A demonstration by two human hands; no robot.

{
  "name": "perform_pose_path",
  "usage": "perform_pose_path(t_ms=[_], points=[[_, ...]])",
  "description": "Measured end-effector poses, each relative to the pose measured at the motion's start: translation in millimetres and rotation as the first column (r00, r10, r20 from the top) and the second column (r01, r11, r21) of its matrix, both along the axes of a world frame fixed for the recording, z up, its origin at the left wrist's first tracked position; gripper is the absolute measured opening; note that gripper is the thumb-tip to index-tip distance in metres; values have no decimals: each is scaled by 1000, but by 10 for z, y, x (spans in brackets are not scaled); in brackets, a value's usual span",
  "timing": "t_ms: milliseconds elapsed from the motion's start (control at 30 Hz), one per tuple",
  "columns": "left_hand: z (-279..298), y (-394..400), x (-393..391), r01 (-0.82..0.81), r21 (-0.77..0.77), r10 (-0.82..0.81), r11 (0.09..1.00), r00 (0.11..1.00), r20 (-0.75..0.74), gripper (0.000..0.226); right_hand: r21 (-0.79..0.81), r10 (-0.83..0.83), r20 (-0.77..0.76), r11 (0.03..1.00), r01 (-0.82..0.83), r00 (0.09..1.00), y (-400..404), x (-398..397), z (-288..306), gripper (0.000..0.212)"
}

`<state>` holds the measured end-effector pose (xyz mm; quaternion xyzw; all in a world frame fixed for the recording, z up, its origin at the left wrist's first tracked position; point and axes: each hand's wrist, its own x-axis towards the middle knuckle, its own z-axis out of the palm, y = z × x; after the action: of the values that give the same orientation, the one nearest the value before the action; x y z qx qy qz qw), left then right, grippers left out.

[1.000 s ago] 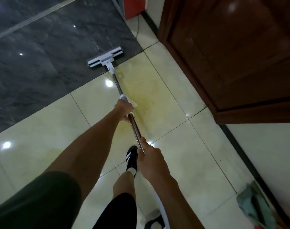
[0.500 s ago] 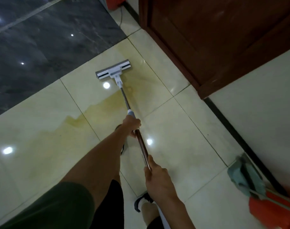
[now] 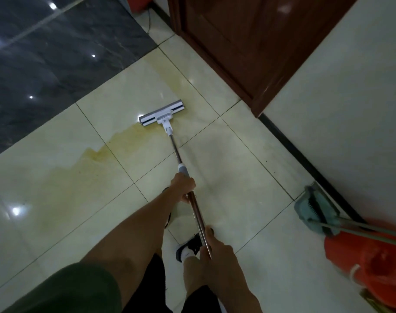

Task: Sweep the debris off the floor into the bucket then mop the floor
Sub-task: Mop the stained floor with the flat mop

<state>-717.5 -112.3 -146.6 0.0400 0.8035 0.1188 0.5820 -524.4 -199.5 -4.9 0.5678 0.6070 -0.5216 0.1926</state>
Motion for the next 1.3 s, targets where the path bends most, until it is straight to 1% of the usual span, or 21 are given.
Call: perform_pose_path(t_ms=[133,267,433,567,700,833,1000,1167,1300], points=[[120,-18,-55,-69,63,70,996,998,-6,33,59,72,-37,996,-70,997,31,-61,54,58],[231,93,-215,-69,90,71,994,997,-20,32,85,91,-65,993,-85,994,179,-184,191,57],[304,489,-700,-80,146,85,986,996,-29,32,159,155,-102,978,-137,983,610,-535,235,57],[263,973,-1345,-120,186,130,975,991,-42,33,166,198,-97,970,-180,975,1135,-1135,160,57],[141,1558,-2191,-155,189,168,970,985,-50,33,170,208,-70,966,-194,975,1738,-1973,14,57],[-53,2211,-3134,-208,200,217,957,976,-24,30,193,201,-73,964,-184,977,2442,-2878,-141,60],[-206,3066,-4137,-184,234,206,955,976,-70,27,246,166,-111,960,-135,980,3298,-3851,-299,57],[-364,3666,-4759,-191,266,219,945,973,-79,16,287,156,-97,950,-123,983,3865,-4474,-483,55],[-500,3956,-4914,-178,273,204,945,977,-68,24,297,143,-62,947,-119,988,4123,-4671,-610,55]])
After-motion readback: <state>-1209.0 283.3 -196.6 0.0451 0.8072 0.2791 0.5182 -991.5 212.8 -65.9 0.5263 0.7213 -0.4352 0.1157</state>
